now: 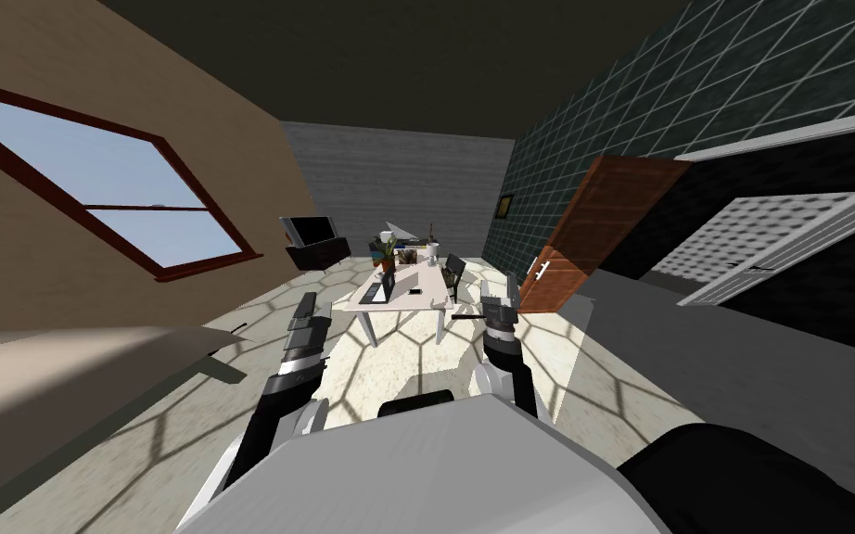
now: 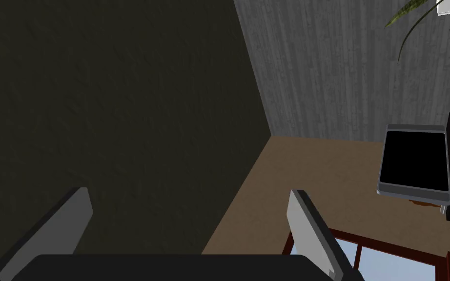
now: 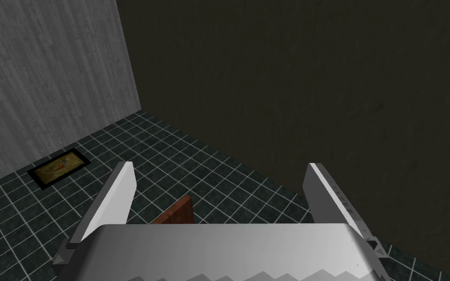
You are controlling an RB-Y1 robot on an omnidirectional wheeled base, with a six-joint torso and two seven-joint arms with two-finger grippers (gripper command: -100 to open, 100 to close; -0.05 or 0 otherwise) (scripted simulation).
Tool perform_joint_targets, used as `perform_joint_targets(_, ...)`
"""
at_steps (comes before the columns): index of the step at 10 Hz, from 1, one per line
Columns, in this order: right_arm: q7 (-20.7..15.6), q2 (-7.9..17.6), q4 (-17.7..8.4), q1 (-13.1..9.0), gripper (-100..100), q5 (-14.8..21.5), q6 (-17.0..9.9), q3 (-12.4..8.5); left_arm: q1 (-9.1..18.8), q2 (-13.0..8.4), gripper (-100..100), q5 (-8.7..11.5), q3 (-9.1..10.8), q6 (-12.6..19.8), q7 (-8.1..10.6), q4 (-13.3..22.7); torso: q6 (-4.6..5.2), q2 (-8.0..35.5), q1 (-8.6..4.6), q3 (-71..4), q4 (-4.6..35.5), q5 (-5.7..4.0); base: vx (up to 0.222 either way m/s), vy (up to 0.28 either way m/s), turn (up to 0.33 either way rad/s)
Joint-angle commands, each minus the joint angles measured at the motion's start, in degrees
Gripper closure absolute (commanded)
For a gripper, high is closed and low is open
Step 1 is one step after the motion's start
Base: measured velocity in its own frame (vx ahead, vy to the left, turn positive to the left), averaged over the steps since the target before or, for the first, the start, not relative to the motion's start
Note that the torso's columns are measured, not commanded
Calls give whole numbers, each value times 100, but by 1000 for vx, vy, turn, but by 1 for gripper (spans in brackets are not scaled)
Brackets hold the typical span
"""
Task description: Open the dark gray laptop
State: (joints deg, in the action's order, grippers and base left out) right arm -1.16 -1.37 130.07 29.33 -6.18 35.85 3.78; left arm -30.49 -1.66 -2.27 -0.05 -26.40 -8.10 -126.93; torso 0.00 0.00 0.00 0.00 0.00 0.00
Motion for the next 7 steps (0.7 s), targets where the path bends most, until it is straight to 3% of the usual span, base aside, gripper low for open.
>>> perform_joint_targets(1, 0, 0, 0, 0, 0, 0, 0, 0, 0, 0, 0, 0, 0, 0, 0, 0, 0, 232, 0, -467, 235, 0, 0, 0, 0)
perform_joint_targets(7, 0, 0, 2, 0, 0, 0, 0, 0, 0, 0, 0, 0, 0, -1, 0, -1, 0, 2693, 0, -5381, 2691, 0, 0, 0, 0)
